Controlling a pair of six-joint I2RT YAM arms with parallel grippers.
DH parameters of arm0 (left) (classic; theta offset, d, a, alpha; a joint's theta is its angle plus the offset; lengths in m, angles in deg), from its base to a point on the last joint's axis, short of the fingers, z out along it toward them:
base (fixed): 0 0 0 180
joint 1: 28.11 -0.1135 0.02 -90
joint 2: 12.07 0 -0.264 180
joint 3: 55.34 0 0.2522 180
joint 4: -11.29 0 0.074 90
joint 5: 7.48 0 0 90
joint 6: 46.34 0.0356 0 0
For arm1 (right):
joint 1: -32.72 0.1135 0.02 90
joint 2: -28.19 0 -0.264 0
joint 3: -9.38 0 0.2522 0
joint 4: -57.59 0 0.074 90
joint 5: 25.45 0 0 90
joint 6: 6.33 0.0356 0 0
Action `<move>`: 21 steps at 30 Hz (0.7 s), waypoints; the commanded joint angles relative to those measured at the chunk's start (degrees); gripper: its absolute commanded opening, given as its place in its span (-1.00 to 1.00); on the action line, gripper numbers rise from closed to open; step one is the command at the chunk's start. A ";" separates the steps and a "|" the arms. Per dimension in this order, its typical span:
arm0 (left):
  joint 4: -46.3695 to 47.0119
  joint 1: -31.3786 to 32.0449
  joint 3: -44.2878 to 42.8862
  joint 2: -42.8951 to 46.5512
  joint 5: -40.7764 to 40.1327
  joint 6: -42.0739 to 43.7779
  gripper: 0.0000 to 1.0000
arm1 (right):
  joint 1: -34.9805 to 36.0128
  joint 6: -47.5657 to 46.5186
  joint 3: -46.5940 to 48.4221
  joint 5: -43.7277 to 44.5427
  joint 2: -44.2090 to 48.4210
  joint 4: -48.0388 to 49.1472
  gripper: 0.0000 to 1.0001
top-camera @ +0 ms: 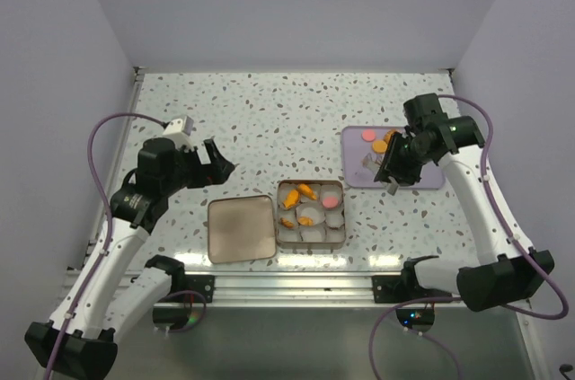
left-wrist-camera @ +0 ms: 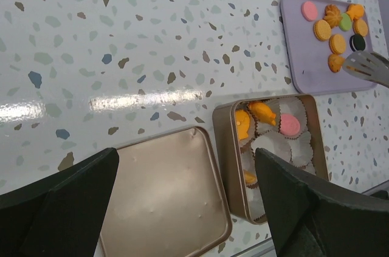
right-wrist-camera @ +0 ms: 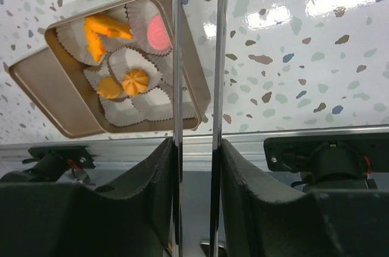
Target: Pack the cookies
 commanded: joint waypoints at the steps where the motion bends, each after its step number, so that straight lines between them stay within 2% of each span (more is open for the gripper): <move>1: 2.85 0.27 -1.38 -0.88 1.70 -1.06 1.00 | -0.19 -0.84 3.24 -3.29 3.16 -3.18 -0.41; 9: 4.61 0.27 -1.03 -2.29 3.28 -1.33 1.00 | -0.19 -1.72 4.30 -9.88 6.32 -5.56 -0.42; 14: 5.05 0.27 -1.12 -2.56 3.99 -1.59 1.00 | -0.19 -2.42 2.45 -20.14 7.73 -3.36 -0.43; 21: 4.61 0.18 -0.85 -1.50 3.64 -1.68 1.00 | -0.19 -6.55 2.54 -24.56 8.70 -7.48 -0.42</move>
